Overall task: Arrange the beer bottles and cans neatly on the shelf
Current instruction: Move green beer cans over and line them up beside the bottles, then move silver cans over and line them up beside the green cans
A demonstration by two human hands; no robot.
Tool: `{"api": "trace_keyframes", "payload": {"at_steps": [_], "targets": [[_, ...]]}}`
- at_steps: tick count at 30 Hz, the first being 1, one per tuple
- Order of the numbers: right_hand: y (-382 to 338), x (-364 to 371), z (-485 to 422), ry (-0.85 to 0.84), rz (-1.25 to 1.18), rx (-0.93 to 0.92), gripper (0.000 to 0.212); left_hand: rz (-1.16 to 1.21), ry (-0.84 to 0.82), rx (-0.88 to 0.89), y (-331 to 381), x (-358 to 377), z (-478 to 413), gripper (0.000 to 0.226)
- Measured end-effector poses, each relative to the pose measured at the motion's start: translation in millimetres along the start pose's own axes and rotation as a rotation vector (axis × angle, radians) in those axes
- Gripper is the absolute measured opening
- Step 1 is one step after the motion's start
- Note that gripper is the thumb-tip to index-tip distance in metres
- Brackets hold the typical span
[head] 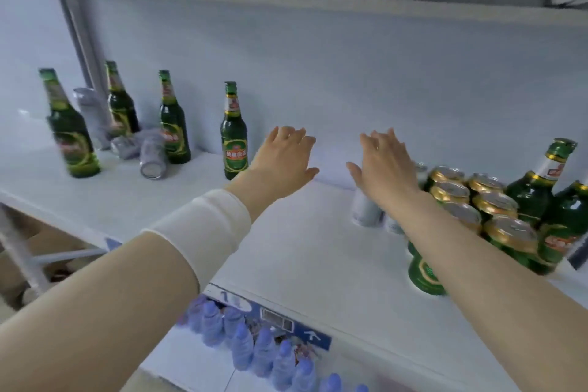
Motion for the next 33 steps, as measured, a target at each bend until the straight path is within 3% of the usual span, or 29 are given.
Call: {"api": "trace_keyframes", "payload": {"at_steps": [9, 14, 20, 26, 33], "targets": [[-278.8, 49.0, -30.4, -0.015, -0.165, -0.258, 0.054, -0.016, -0.018, -0.222, -233.6, 3.9, 112.7, 0.058], [-384.2, 89.4, -42.0, -0.093, -0.205, -0.289, 0.059, 0.049, -0.052, -0.319, -337.5, 28.6, 149.7, 0.061], [-430.6, 137.9, -69.5, -0.175, -0.177, -0.248, 0.059, 0.155, -0.087, -0.353, -402.8, 76.4, 141.8, 0.060], [-432.2, 181.6, -111.6, -0.145, -0.263, -0.169, 0.057, 0.268, -0.093, -0.354, -438.5, 119.3, 93.2, 0.063], [-435.1, 236.9, -156.6, -0.180, -0.415, -0.040, 0.076, 0.259, -0.057, -0.332, -480.0, 148.0, 46.0, 0.061]]}}
Point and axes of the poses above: each hand's wrist, its own z-axis away from the middle knuckle, its own x-axis out of the palm, y = z × x, the point moved 5 cm from there along -z, towards the middle knuckle, and after that the axes turned 2 degrees about z, right-handed, at the moved point
